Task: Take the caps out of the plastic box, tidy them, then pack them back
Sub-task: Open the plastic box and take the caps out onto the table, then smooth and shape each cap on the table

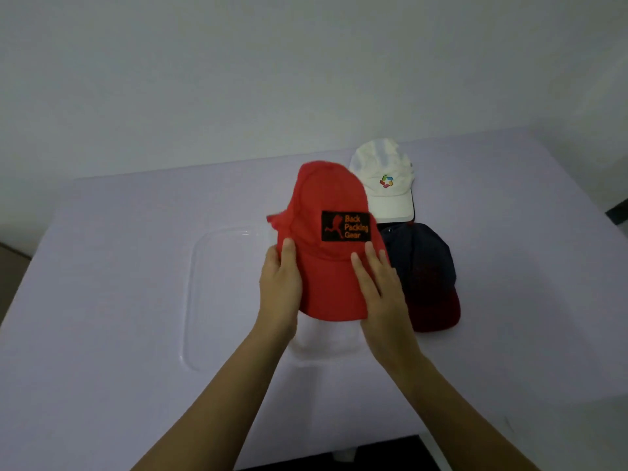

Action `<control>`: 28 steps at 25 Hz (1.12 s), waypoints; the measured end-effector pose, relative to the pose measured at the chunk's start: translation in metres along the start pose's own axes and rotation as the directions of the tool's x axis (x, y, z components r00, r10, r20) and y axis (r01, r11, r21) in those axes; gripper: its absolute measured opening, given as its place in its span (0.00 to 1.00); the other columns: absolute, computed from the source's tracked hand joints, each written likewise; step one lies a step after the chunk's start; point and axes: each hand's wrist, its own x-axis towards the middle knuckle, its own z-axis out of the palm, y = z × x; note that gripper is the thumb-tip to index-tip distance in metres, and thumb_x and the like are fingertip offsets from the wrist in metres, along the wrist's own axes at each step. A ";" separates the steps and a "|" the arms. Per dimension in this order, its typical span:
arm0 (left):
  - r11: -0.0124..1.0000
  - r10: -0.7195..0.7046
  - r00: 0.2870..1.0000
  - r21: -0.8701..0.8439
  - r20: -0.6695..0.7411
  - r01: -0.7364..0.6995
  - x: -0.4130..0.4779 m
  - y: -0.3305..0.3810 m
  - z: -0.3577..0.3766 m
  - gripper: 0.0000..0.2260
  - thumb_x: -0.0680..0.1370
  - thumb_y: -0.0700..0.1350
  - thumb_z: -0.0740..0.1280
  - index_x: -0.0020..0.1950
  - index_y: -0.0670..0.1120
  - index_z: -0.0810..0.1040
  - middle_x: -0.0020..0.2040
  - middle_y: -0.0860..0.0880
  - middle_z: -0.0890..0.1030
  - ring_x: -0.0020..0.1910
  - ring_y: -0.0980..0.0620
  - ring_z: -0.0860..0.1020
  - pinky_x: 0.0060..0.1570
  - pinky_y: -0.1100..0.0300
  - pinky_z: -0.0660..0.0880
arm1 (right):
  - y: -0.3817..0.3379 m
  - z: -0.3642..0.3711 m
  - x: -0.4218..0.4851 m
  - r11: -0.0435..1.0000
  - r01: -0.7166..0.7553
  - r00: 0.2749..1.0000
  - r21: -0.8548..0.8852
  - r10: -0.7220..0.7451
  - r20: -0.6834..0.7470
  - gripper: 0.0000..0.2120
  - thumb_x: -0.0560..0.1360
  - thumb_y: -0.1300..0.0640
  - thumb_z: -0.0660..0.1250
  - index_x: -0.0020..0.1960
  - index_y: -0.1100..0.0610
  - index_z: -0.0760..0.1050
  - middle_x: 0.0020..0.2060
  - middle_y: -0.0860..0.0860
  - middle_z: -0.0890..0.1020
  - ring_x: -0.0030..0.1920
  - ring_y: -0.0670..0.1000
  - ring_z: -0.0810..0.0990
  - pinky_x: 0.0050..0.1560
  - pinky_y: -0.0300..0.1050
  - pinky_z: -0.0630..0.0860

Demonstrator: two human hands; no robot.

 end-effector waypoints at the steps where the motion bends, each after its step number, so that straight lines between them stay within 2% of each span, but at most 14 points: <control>1: 0.996 0.088 0.996 -0.015 -0.022 -0.088 -0.001 0.011 0.015 0.16 0.79 0.58 0.55 0.52 0.49 0.76 0.50 0.48 0.81 0.50 0.48 0.80 0.52 0.49 0.78 | 0.004 -0.010 0.005 1.000 -0.017 0.998 -0.001 0.017 -0.061 0.29 0.75 0.63 0.62 0.73 0.55 0.56 0.73 0.54 0.57 0.74 0.59 0.55 0.69 0.63 0.59; 3: 0.975 0.219 0.975 -0.037 -0.047 -0.221 -0.005 0.025 0.053 0.15 0.79 0.57 0.58 0.48 0.47 0.77 0.44 0.48 0.82 0.45 0.49 0.81 0.46 0.51 0.80 | 0.023 -0.032 0.012 0.999 -0.048 0.983 -0.012 0.045 -0.180 0.28 0.77 0.59 0.64 0.72 0.56 0.57 0.72 0.55 0.57 0.73 0.60 0.56 0.69 0.64 0.59; 6: 0.954 0.298 0.954 -0.023 -0.014 -0.299 -0.020 0.028 0.122 0.13 0.79 0.55 0.59 0.41 0.49 0.75 0.36 0.54 0.79 0.34 0.62 0.77 0.38 0.65 0.76 | 0.077 -0.064 0.001 0.996 -0.072 0.956 -0.051 0.055 -0.289 0.22 0.81 0.49 0.53 0.72 0.57 0.56 0.71 0.58 0.58 0.73 0.61 0.56 0.69 0.64 0.60; 7: 0.952 0.305 0.952 -0.013 0.007 -0.305 -0.026 0.024 0.146 0.13 0.80 0.54 0.58 0.41 0.49 0.74 0.35 0.55 0.78 0.33 0.64 0.75 0.37 0.68 0.74 | 0.099 -0.075 -0.006 0.994 -0.094 0.949 -0.054 0.073 -0.305 0.23 0.82 0.51 0.53 0.74 0.56 0.54 0.71 0.59 0.56 0.73 0.60 0.55 0.69 0.65 0.61; 9: 0.958 0.286 0.957 -0.009 0.053 -0.286 -0.038 0.012 0.201 0.13 0.80 0.54 0.57 0.43 0.48 0.75 0.36 0.55 0.78 0.35 0.64 0.76 0.38 0.68 0.73 | 0.150 -0.100 -0.020 0.982 -0.185 0.939 -0.041 0.164 -0.301 0.31 0.78 0.56 0.59 0.76 0.57 0.47 0.73 0.60 0.54 0.75 0.55 0.51 0.69 0.64 0.61; 11: 0.974 0.225 0.971 0.007 0.083 -0.226 -0.044 -0.005 0.254 0.15 0.80 0.54 0.56 0.44 0.46 0.75 0.37 0.54 0.77 0.35 0.62 0.75 0.38 0.68 0.72 | 0.200 -0.122 -0.033 0.962 -0.269 0.930 -0.045 0.248 -0.271 0.34 0.76 0.57 0.63 0.75 0.61 0.48 0.73 0.62 0.55 0.75 0.56 0.52 0.68 0.63 0.62; 14: 0.987 0.143 0.982 0.058 0.127 -0.152 -0.045 -0.029 0.315 0.15 0.81 0.53 0.56 0.43 0.45 0.73 0.35 0.54 0.75 0.33 0.60 0.73 0.35 0.66 0.70 | 0.261 -0.141 -0.048 0.940 -0.329 0.935 -0.094 0.310 -0.171 0.34 0.73 0.56 0.64 0.73 0.62 0.52 0.72 0.64 0.60 0.72 0.62 0.58 0.67 0.62 0.62; 17: 0.991 0.049 0.991 0.119 0.128 -0.064 -0.040 -0.058 0.350 0.16 0.81 0.53 0.54 0.48 0.42 0.74 0.37 0.53 0.76 0.36 0.58 0.74 0.36 0.65 0.70 | 0.302 -0.143 -0.060 0.934 -0.344 0.939 -0.100 0.341 -0.045 0.36 0.72 0.66 0.68 0.74 0.61 0.51 0.72 0.62 0.60 0.72 0.62 0.57 0.67 0.61 0.60; 19: 0.976 -0.028 0.991 0.216 0.130 -0.001 -0.036 -0.077 0.366 0.17 0.82 0.52 0.53 0.52 0.41 0.74 0.42 0.49 0.78 0.40 0.52 0.76 0.40 0.60 0.71 | 0.326 -0.144 -0.067 0.933 -0.339 0.938 -0.118 0.345 0.035 0.35 0.71 0.70 0.67 0.73 0.63 0.54 0.72 0.64 0.61 0.72 0.62 0.58 0.66 0.63 0.64; 21: 0.949 -0.077 0.989 0.314 0.130 0.032 -0.031 -0.092 0.375 0.16 0.82 0.49 0.53 0.60 0.39 0.71 0.51 0.42 0.79 0.48 0.46 0.77 0.47 0.57 0.71 | 0.345 -0.142 -0.070 0.928 -0.342 0.925 -0.149 0.360 0.118 0.34 0.70 0.74 0.65 0.73 0.62 0.57 0.71 0.64 0.63 0.71 0.64 0.60 0.64 0.62 0.67; 23: 0.920 -0.059 0.991 0.392 0.121 0.007 -0.026 -0.101 0.378 0.16 0.81 0.43 0.55 0.68 0.38 0.65 0.60 0.38 0.74 0.57 0.41 0.75 0.55 0.54 0.70 | 0.357 -0.137 -0.069 0.925 -0.336 0.907 -0.177 0.368 0.203 0.37 0.67 0.78 0.63 0.73 0.61 0.58 0.71 0.64 0.64 0.70 0.66 0.63 0.61 0.62 0.70; 24: 0.892 -0.050 0.990 0.452 0.133 -0.015 -0.024 -0.103 0.379 0.18 0.81 0.41 0.56 0.71 0.39 0.62 0.63 0.37 0.71 0.59 0.40 0.74 0.57 0.53 0.69 | 0.361 -0.133 -0.069 0.928 -0.322 0.899 -0.190 0.362 0.246 0.38 0.66 0.79 0.63 0.73 0.61 0.59 0.70 0.64 0.65 0.69 0.67 0.65 0.59 0.62 0.72; 28: 0.770 -0.058 0.970 0.629 0.235 -0.106 -0.017 -0.106 0.385 0.24 0.79 0.36 0.55 0.75 0.38 0.54 0.64 0.34 0.67 0.57 0.38 0.72 0.60 0.52 0.67 | 0.371 -0.121 -0.061 0.916 -0.329 0.838 -0.231 0.396 0.376 0.41 0.64 0.81 0.60 0.74 0.61 0.56 0.72 0.63 0.63 0.70 0.67 0.64 0.55 0.57 0.77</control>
